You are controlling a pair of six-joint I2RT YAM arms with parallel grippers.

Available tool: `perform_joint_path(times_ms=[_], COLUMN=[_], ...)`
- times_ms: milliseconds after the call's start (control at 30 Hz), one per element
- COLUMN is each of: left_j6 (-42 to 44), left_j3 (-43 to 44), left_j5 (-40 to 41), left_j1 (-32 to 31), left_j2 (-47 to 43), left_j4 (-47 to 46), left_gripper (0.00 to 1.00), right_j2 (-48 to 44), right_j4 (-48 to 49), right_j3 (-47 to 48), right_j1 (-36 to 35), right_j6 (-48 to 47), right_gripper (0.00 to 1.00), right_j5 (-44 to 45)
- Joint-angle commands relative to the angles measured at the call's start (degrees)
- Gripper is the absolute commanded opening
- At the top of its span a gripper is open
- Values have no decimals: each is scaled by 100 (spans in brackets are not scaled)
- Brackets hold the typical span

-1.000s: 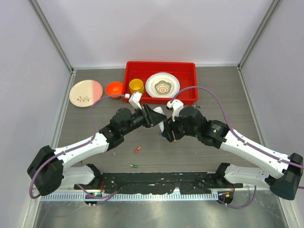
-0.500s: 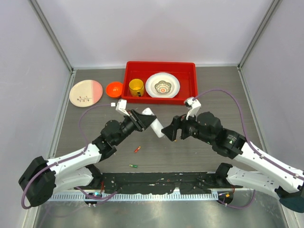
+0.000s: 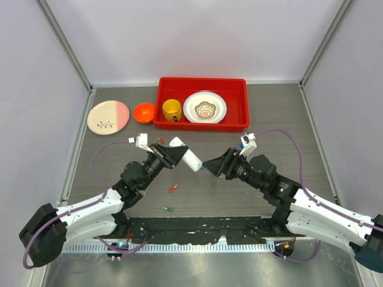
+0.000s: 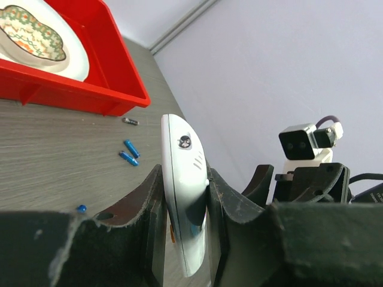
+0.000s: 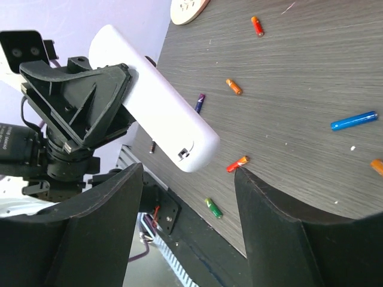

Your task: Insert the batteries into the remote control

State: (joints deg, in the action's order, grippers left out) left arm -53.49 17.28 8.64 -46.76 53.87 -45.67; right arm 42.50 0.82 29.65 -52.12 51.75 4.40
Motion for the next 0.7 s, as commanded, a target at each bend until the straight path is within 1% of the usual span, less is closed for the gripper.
perform_joint_path(times_ms=[0, 67, 100, 233, 267, 333, 400, 500, 533, 567, 633, 667], left_j6=[216, 392, 479, 1076, 1322, 1578, 1886, 2149, 2202, 2247, 2291, 2282], left_j3=[-154, -155, -163, -163, -172, -198, -225, -382, -540, -611, -690, -691], left_j5=[313, 357, 401, 875, 1163, 1481, 1901, 2342, 2387, 2440, 2528, 2528], left_j1=[-43, -61, -96, -254, -289, -456, -587, -693, -694, -711, -711, -729], left_j2=[-96, -78, -78, 1, 53, 228, 396, 870, 1193, 1414, 1783, 2133], left_j4=[-530, -522, -452, -223, -188, -197, -398, -1091, -1415, -2123, -2655, -3023], left_gripper=[3, 3, 0, 1, 0, 0, 0, 0, 0, 0, 1, 1], right_j2=[100, 197, 284, 390, 391, 460, 548, 803, 891, 1005, 1111, 1207], right_j4=[1139, 1140, 1027, 631, 578, 490, 454, 603, 673, 743, 963, 1025], right_j3=[-214, -179, -109, -3, -46, -73, -108, -117, -126, -161, -231, -275], right_j1=[0, 0, 0, 0, 0, 0, 0, 0, -9, 0, 9, 9], right_j6=[661, 591, 530, 275, 222, 169, 134, 143, 160, 169, 230, 257], right_gripper=[67, 64, 63, 62, 62, 62, 62, 61, 60, 59, 59, 59], right_j5=[-45, -45, -28, 262, 411, 508, 640, 658, 632, 623, 597, 597])
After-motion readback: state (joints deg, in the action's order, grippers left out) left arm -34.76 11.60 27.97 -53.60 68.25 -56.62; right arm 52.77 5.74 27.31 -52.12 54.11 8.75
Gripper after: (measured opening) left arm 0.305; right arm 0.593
